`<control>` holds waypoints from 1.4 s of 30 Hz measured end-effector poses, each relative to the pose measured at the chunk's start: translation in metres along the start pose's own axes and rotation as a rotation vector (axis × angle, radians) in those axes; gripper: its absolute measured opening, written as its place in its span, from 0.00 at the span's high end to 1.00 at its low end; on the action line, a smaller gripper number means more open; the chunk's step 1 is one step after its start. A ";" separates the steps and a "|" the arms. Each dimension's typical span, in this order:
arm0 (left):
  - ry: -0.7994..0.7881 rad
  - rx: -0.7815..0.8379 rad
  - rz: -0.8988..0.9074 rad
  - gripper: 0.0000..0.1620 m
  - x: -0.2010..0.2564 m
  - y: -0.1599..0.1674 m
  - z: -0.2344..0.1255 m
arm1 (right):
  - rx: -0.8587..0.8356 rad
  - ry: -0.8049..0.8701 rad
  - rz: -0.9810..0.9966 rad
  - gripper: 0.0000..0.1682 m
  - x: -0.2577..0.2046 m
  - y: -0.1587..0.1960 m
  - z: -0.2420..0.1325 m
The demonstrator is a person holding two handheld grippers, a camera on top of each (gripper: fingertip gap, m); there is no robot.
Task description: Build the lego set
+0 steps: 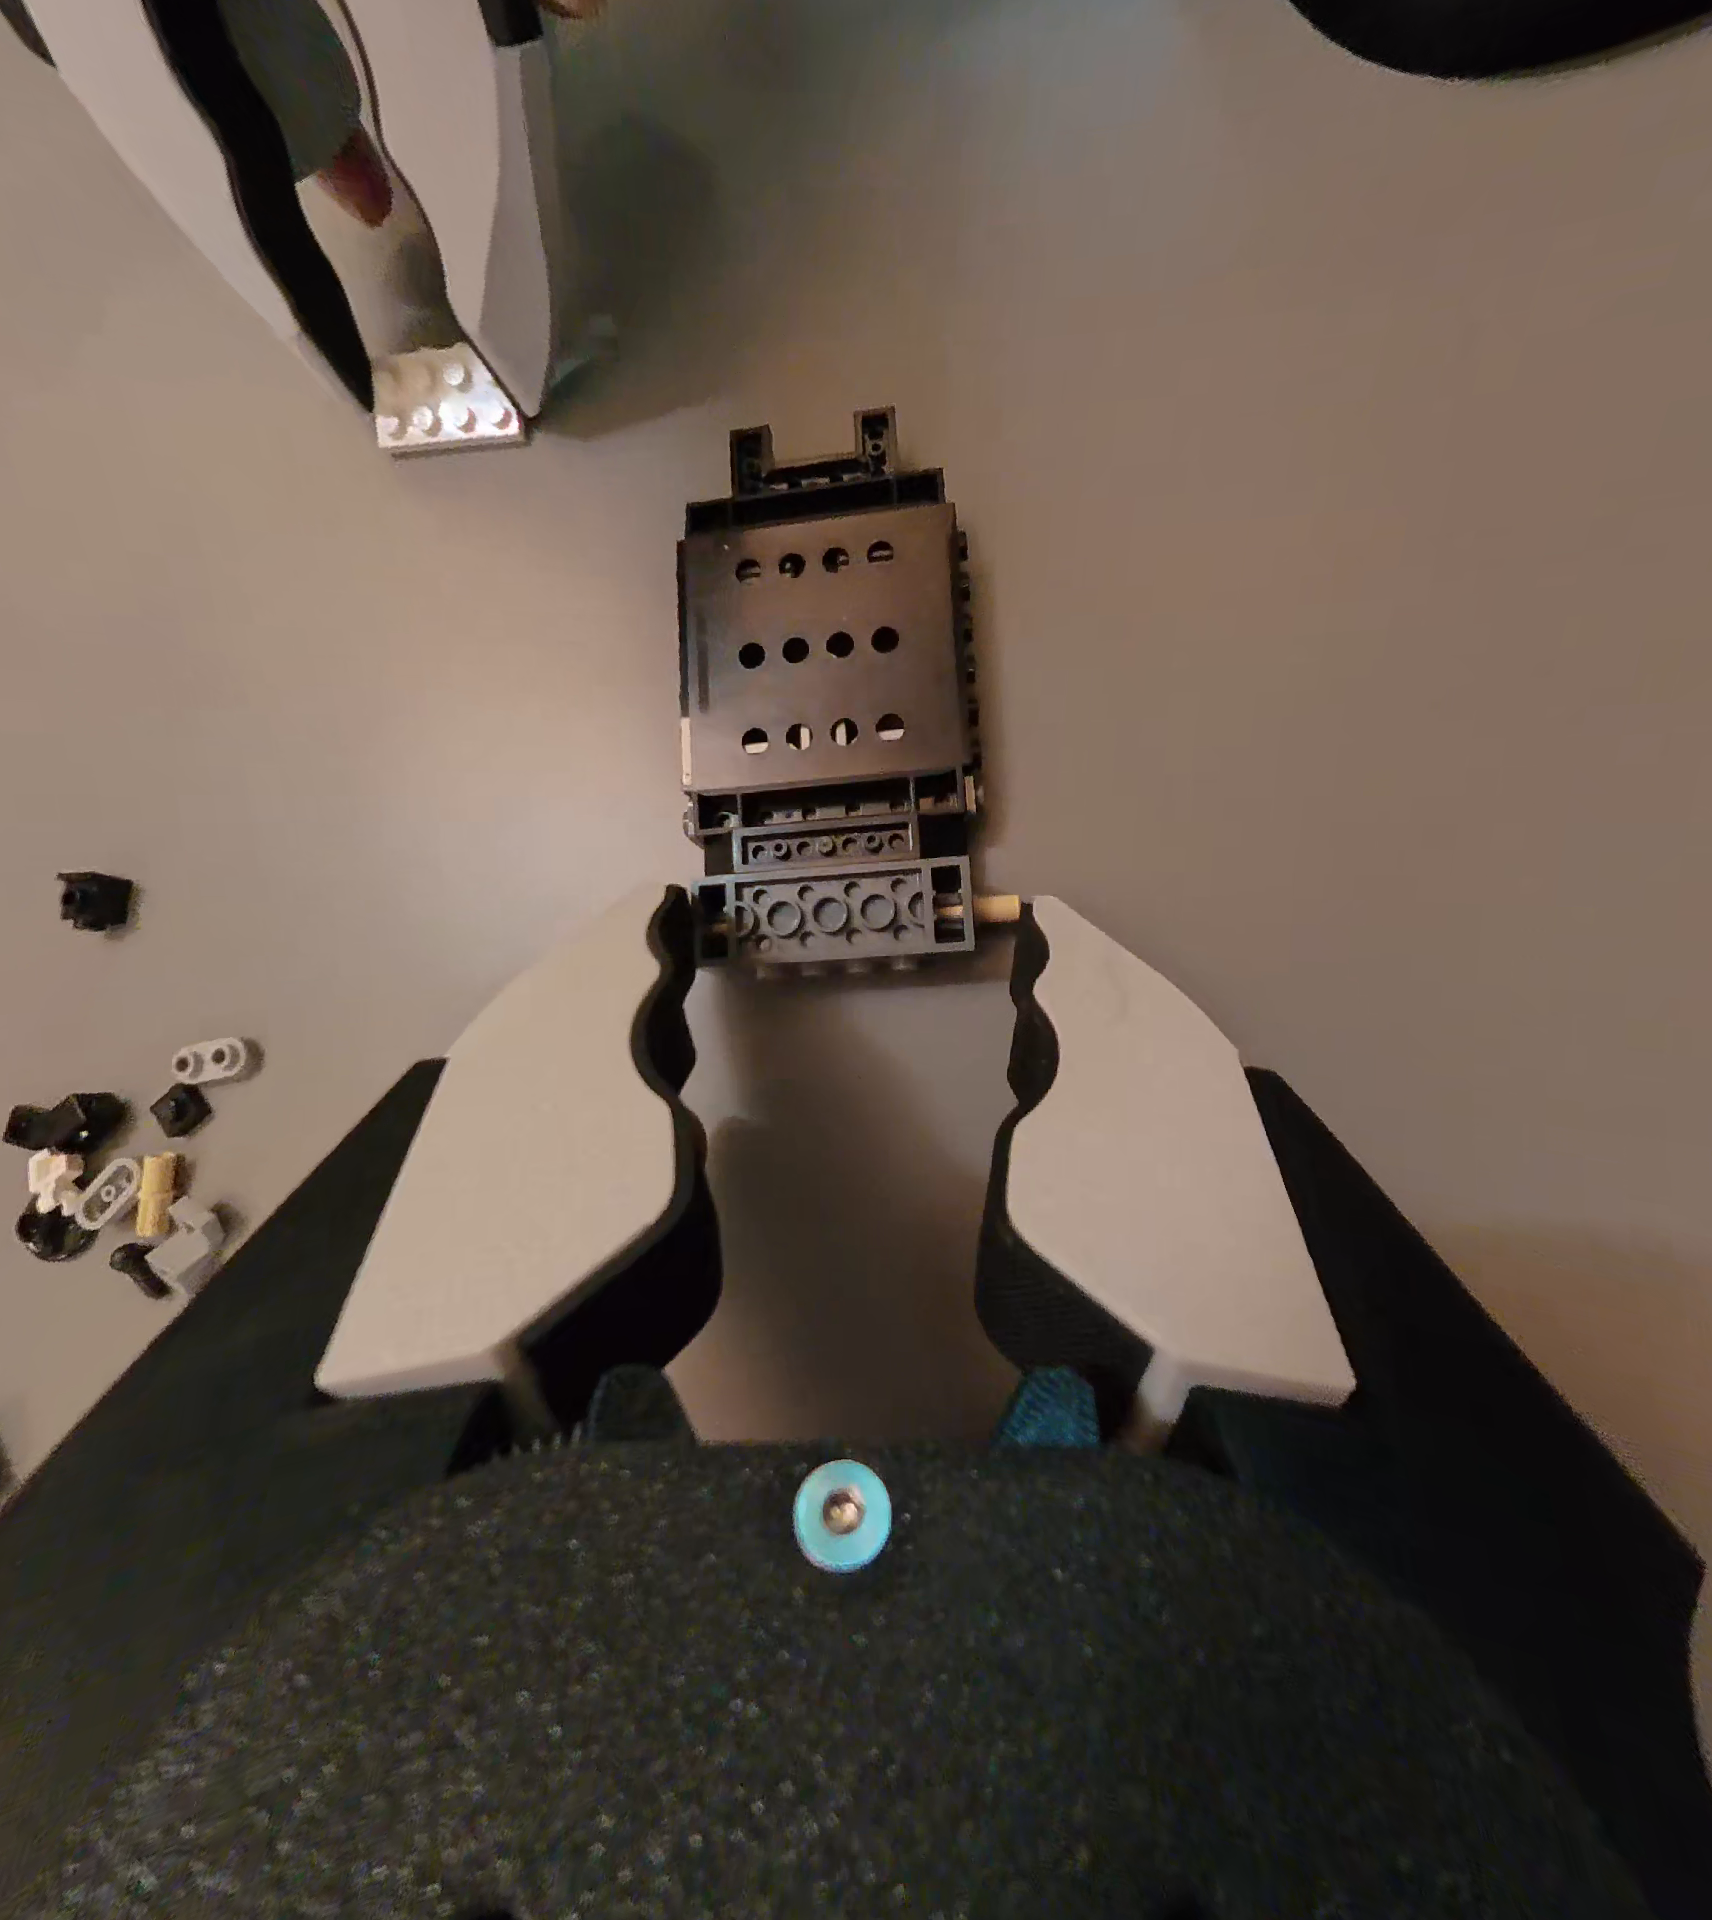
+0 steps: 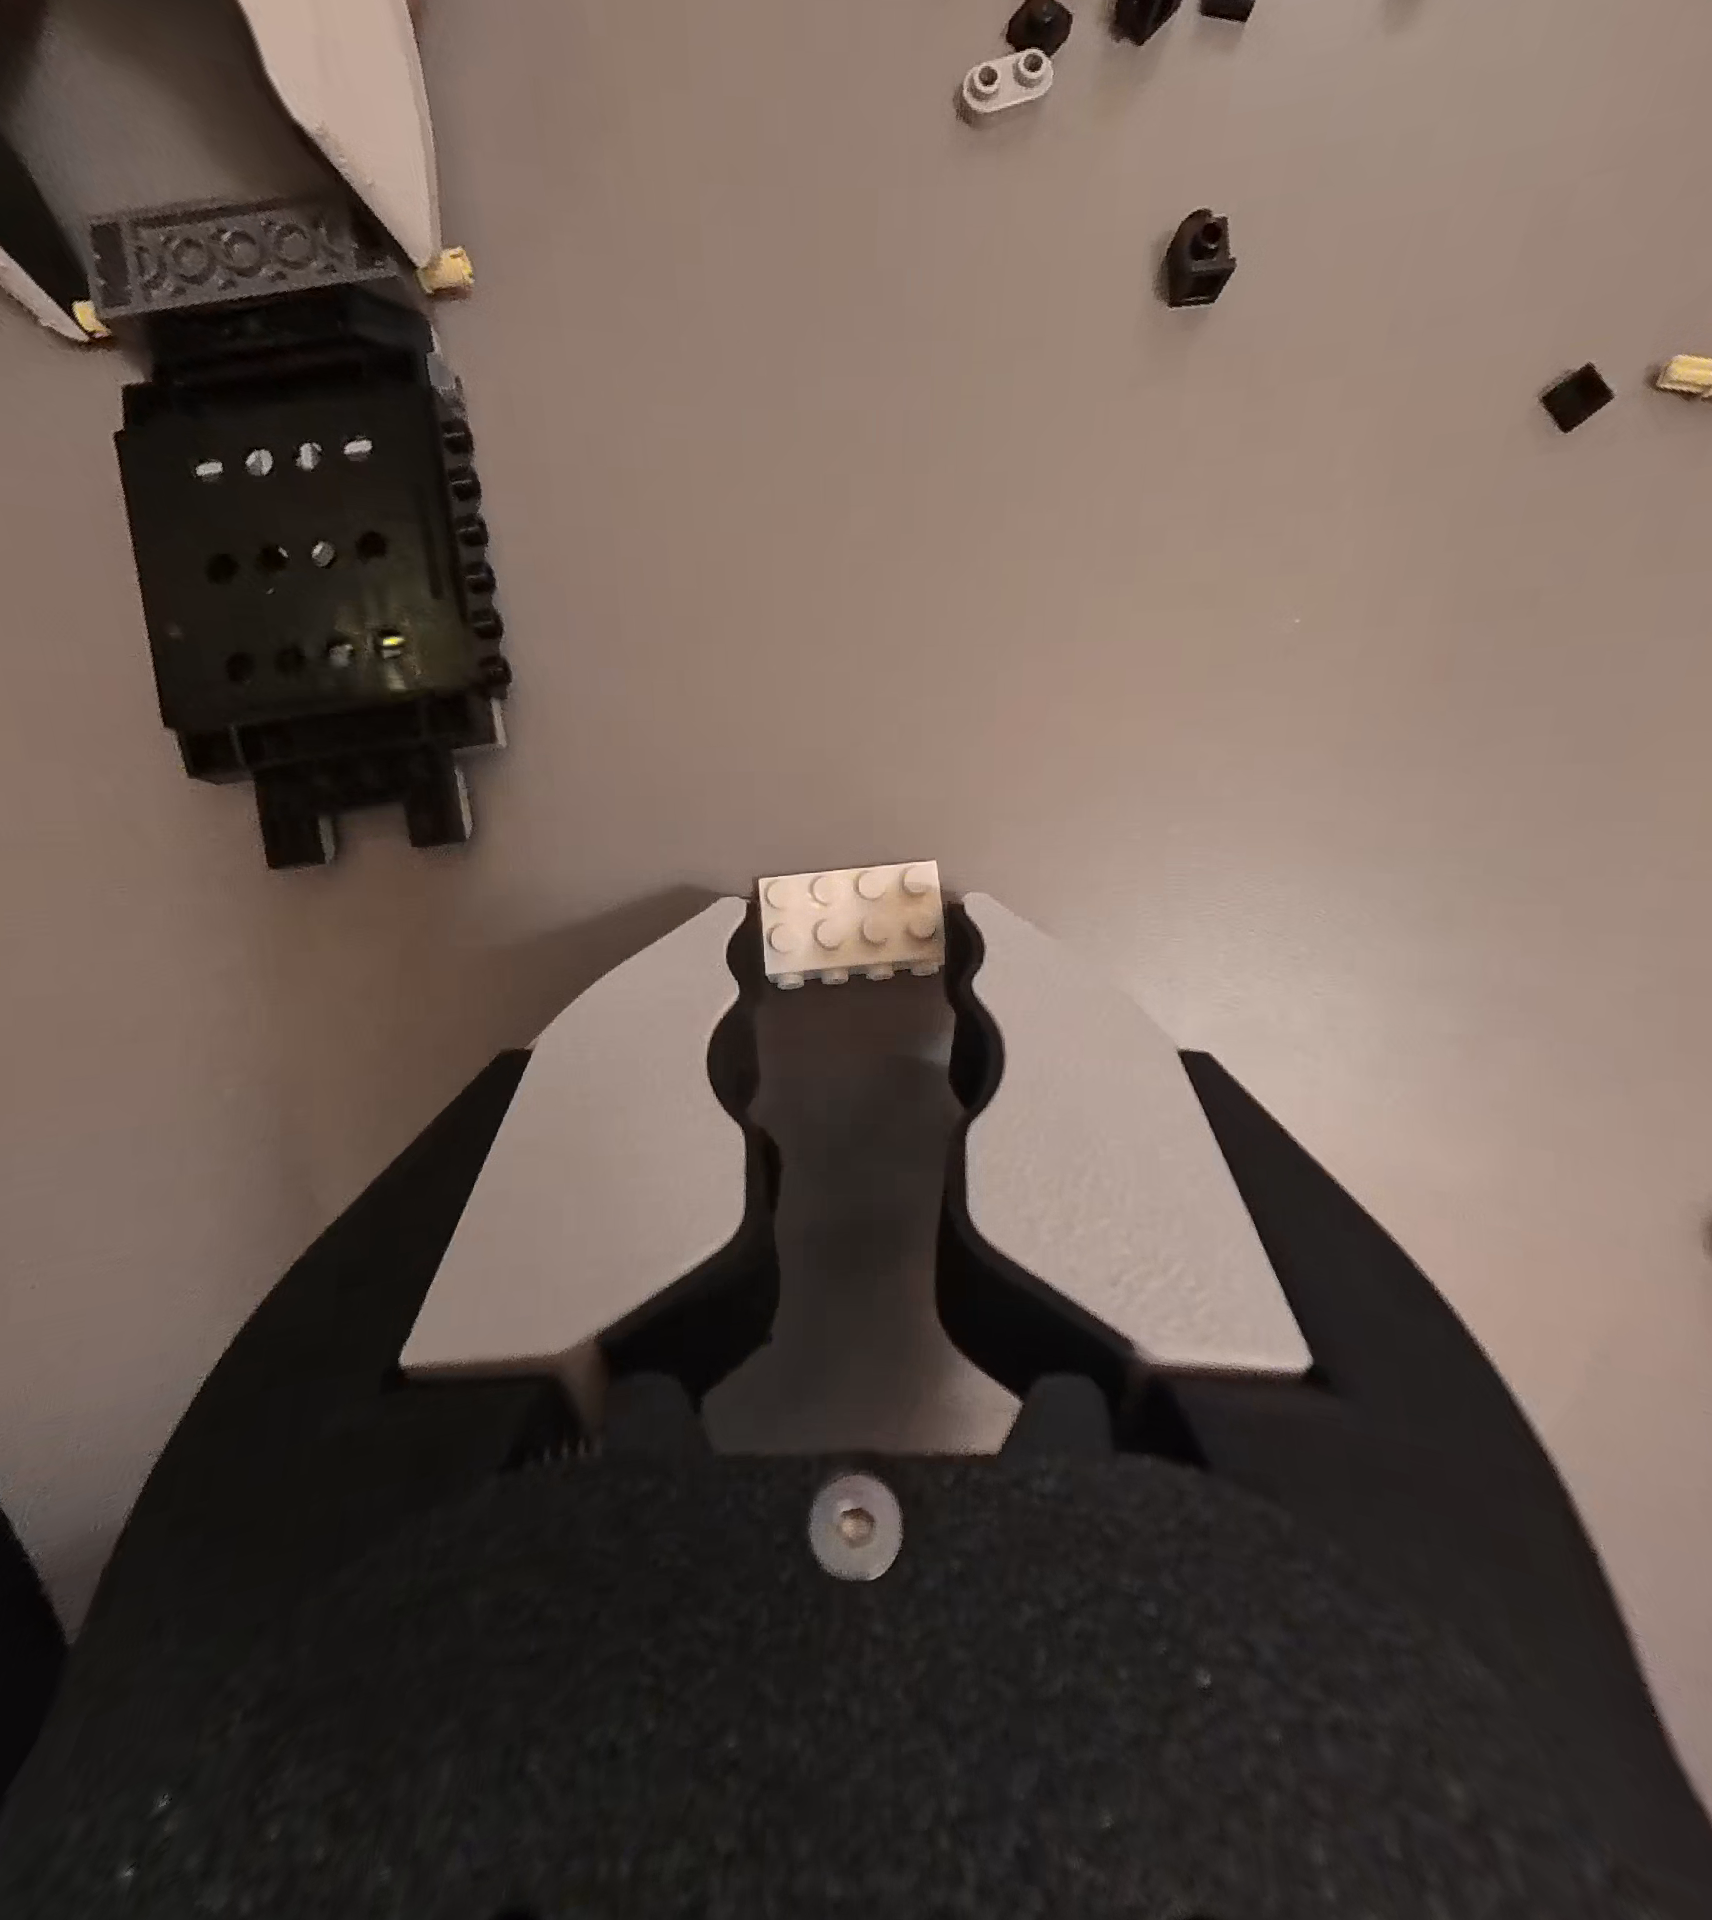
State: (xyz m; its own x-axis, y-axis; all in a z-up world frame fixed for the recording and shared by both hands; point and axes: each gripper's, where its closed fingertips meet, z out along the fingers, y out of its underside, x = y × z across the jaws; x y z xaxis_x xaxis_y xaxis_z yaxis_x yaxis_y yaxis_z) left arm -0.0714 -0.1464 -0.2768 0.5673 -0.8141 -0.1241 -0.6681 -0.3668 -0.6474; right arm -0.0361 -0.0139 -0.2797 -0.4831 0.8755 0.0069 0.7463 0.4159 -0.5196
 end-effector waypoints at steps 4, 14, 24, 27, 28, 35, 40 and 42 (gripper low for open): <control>-0.008 0.012 0.008 0.64 -0.006 0.004 -0.002 | 0.038 -0.007 0.019 0.81 -0.007 -0.003 -0.003; -0.074 0.266 0.047 0.71 -0.024 -0.029 -0.046 | 0.242 -0.119 0.127 0.81 -0.052 -0.041 -0.035; -0.189 0.393 0.458 0.80 -0.003 -0.097 -0.066 | 0.407 -0.472 0.181 0.81 -0.109 -0.102 -0.065; -0.247 0.367 0.605 0.86 0.003 -0.105 -0.062 | 0.445 -0.570 0.222 0.81 -0.122 -0.110 -0.071; -0.273 0.373 0.633 0.90 0.005 -0.108 -0.062 | 0.450 -0.585 0.234 0.81 -0.124 -0.112 -0.071; -0.289 0.411 0.395 0.97 -0.004 -0.110 -0.059 | 0.583 -0.493 0.304 0.79 -0.104 -0.115 -0.084; 0.207 0.519 -0.434 0.97 -0.012 -0.100 -0.055 | 0.562 -0.016 0.047 0.76 -0.085 -0.103 -0.087; 0.407 0.574 -0.700 0.97 -0.015 -0.101 -0.055 | 0.493 0.149 -0.084 0.75 -0.089 -0.098 -0.078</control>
State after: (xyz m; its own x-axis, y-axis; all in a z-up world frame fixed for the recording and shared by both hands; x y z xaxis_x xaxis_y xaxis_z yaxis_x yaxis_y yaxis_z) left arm -0.0396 -0.1219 -0.1682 0.4640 -0.6295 0.6233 0.1498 -0.6377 -0.7556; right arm -0.0302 -0.1131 -0.1628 -0.4351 0.8845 0.1684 0.3863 0.3523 -0.8524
